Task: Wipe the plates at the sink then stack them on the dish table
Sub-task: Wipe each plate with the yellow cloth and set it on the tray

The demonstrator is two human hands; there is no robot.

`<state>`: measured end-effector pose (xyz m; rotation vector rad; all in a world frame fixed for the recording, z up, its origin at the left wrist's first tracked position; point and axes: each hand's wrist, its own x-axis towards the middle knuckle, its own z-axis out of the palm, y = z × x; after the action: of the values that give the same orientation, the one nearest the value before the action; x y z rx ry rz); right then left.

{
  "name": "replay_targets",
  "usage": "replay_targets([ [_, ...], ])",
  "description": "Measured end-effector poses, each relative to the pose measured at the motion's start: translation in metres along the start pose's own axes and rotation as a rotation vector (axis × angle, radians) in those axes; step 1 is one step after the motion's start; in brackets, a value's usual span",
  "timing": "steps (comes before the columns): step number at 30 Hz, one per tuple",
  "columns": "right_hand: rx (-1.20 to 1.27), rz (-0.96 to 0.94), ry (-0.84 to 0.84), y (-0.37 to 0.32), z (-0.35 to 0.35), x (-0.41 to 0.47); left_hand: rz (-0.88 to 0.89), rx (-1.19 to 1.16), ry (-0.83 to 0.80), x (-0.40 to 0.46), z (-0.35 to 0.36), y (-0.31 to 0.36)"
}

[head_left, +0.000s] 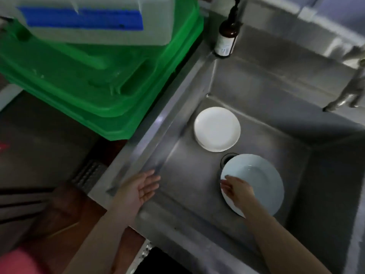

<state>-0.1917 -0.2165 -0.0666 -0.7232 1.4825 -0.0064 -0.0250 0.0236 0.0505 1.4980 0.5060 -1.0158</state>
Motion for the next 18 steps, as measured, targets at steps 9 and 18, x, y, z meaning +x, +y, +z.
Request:
replay_targets([
  [9, -0.057, 0.071, 0.103, -0.052, 0.058, 0.091, -0.04, -0.084, 0.092, 0.025, 0.006, -0.001],
  [18, 0.108, 0.105, 0.138, -0.072, 0.079, 0.124, -0.044, -0.104, 0.067, 0.043, 0.03, 0.001],
])
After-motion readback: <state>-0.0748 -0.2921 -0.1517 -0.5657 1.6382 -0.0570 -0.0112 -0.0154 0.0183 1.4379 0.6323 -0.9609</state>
